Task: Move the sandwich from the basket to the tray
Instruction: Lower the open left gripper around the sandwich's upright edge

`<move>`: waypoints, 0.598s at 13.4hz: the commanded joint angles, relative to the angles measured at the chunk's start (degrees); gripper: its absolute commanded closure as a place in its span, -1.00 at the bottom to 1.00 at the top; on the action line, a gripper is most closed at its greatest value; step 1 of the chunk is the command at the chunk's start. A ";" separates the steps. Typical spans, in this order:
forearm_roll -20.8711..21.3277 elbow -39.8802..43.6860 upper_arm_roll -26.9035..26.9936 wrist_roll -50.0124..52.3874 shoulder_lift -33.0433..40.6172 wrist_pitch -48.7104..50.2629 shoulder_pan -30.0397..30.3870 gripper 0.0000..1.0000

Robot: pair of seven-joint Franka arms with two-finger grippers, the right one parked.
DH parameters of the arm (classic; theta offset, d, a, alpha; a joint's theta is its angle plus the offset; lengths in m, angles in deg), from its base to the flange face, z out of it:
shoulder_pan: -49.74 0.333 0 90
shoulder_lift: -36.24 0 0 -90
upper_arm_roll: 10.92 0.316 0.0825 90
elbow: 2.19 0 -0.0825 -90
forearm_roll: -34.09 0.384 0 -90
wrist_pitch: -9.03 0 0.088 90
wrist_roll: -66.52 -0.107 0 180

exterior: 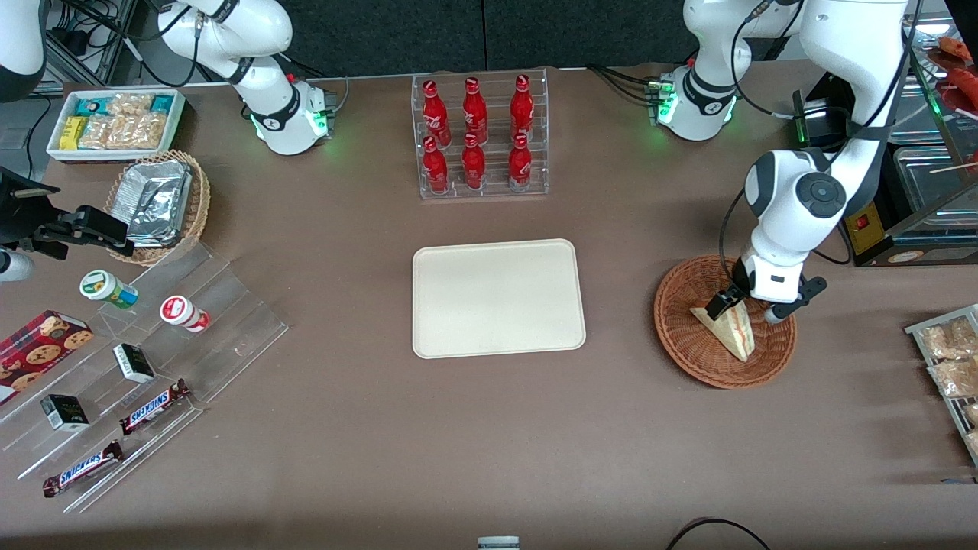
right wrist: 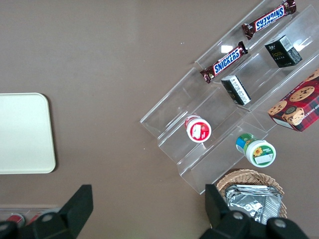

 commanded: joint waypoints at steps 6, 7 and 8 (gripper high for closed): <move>-0.15 1.12 0.31 0.46 -1.71 -2.18 0.10 -1.00; -0.15 1.38 0.31 0.37 -1.71 -2.09 0.10 -1.00; -0.06 1.65 0.31 0.37 -1.97 -2.09 0.10 -1.00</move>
